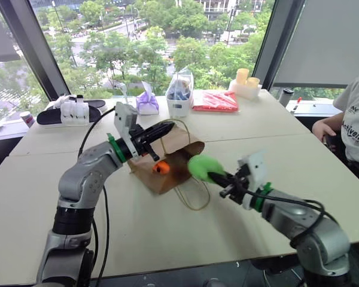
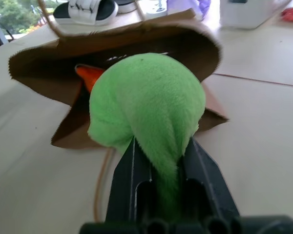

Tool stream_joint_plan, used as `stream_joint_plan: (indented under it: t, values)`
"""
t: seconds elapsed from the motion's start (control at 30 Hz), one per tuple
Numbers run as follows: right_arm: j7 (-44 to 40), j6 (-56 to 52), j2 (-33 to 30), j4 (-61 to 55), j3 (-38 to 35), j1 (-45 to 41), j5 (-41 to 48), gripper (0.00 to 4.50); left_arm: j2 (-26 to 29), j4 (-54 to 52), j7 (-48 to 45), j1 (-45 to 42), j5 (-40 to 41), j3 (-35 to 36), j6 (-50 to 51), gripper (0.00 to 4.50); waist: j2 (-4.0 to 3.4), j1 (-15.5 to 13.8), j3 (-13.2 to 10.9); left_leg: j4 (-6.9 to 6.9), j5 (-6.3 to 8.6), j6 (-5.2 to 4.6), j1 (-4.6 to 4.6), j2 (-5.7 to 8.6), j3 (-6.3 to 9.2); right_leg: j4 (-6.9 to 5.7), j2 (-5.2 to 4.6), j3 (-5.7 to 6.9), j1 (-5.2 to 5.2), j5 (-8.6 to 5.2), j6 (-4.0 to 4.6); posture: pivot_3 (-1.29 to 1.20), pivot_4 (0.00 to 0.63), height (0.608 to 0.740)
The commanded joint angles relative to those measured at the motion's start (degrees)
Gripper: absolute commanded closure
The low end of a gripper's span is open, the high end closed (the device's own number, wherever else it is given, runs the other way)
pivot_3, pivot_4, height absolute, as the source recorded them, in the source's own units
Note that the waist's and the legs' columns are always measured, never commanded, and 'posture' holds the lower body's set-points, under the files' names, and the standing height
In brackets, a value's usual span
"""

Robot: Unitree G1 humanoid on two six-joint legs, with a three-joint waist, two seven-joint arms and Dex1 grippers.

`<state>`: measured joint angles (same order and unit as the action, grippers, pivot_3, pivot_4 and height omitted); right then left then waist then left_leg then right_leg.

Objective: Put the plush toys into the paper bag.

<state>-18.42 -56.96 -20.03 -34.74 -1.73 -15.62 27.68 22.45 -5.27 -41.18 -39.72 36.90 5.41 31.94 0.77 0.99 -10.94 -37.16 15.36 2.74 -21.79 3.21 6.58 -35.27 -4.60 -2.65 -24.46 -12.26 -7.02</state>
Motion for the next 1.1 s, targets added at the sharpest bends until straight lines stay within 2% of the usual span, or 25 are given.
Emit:
stream_joint_plan:
  t: [0.03, 0.17, 0.37, 0.47, 0.63, 0.67, 0.7, 0.83, 1.0, 1.1]
  values:
    - [3.1, 2.3, 4.0, 3.9, 1.5, -2.5, -1.5, 4.28, 0.2, -0.5, -0.3, -1.6, 0.3, 0.9, -0.9, 4.5, 0.0, 0.0, 0.0, 0.01, 0.0, 0.0, 0.0, 0.0, 0.0, 0.0, 0.0, 0.0, 0.0, 0.0, 0.0, 0.0, 0.15, 0.74]
    - [3.7, 13.3, 9.0, 21.4, 8.3, -11.1, -9.3, 4.28, 0.4, -2.3, 0.0, -0.5, 1.1, 1.1, 0.1, 4.5, 0.0, 0.3, 0.0, 0.06, 0.0, 0.01, 0.05, 0.0, -0.02, -0.04, 0.0, -0.01, -0.05, 0.01, 0.0, 0.0, 0.15, 0.74]
    - [3.1, 26.2, 14.6, 47.4, 6.8, -24.5, -13.5, 4.28, 1.0, -6.7, 1.2, 1.7, 1.1, 1.0, 0.8, 4.5, 0.0, 0.3, 0.0, 0.14, -0.01, 0.02, 0.06, 0.0, -0.01, -0.07, 0.01, -0.01, -0.08, 0.02, 0.0, 0.0, 0.15, 0.74]
    - [2.6, 31.7, 16.0, 56.5, 6.4, -28.6, -15.2, 3.22, 1.1, -7.7, 2.0, 2.3, 1.2, 1.5, 1.1, 4.5, 0.0, 0.1, 0.0, 0.16, -0.01, 0.02, 0.03, 0.01, 0.05, -0.05, 0.0, 0.0, -0.08, 0.02, 0.01, 0.0, 0.15, 0.74]
    - [1.4, 35.1, 16.6, 61.4, 6.5, -30.5, -17.0, 0.64, 0.7, -8.3, 2.9, 2.7, 1.1, 1.4, 0.9, 4.5, -0.01, 0.3, 0.0, 0.18, 0.0, 0.02, 0.01, 0.01, 0.04, -0.04, 0.0, -0.01, -0.12, 0.02, 0.01, 0.0, 0.15, 0.74]
    - [1.1, 34.6, 16.3, 60.3, 6.8, -30.1, -17.2, 0.18, 0.5, -8.5, 3.1, 2.8, 1.2, 1.4, 0.8, 4.5, -0.01, 0.3, 0.0, 0.18, 0.0, 0.02, 0.01, 0.01, 0.04, -0.06, 0.0, 0.0, -0.13, 0.02, 0.01, 0.0, 0.15, 0.74]
    - [0.6, 33.4, 15.7, 57.8, 7.0, -29.1, -17.3, 0.08, 0.4, -8.6, 3.3, 3.0, 1.2, 1.4, 0.7, 4.5, -0.01, 0.3, 0.0, 0.17, -0.01, 0.02, 0.01, 0.01, 0.04, -0.07, 0.0, 0.0, -0.13, 0.02, 0.01, 0.0, 0.15, 0.74]
    - [-2.4, 24.5, 12.0, 39.9, 6.4, -23.0, -14.2, 0.08, 0.0, -8.5, 3.3, 3.3, 1.1, 1.3, 0.4, 4.5, -0.01, 0.1, 0.0, 0.16, 0.0, 0.02, -0.05, 0.01, 0.08, -0.07, 0.0, 0.01, -0.15, 0.02, 0.01, 0.0, 0.15, 0.74]
    - [-5.1, 8.2, 4.3, 13.5, 3.0, -11.3, -5.8, 0.08, -0.6, -7.4, 2.8, 2.9, 0.7, 0.8, -0.2, 4.5, 0.0, -0.2, 0.0, 0.15, 0.0, 0.02, -0.12, 0.02, 0.11, -0.04, -0.01, 0.04, -0.17, 0.01, 0.0, 0.0, 0.15, 0.74]
    - [-5.7, 2.4, 0.1, 6.1, 1.6, -3.9, -3.2, 0.08, -0.9, -6.6, 2.6, 2.5, 0.7, 0.8, -0.5, 4.5, 0.01, -0.1, 0.0, 0.11, 0.0, 0.01, -0.12, 0.02, 0.08, -0.01, -0.02, 0.03, -0.14, 0.01, 0.0, 0.0, 0.15, 0.74]
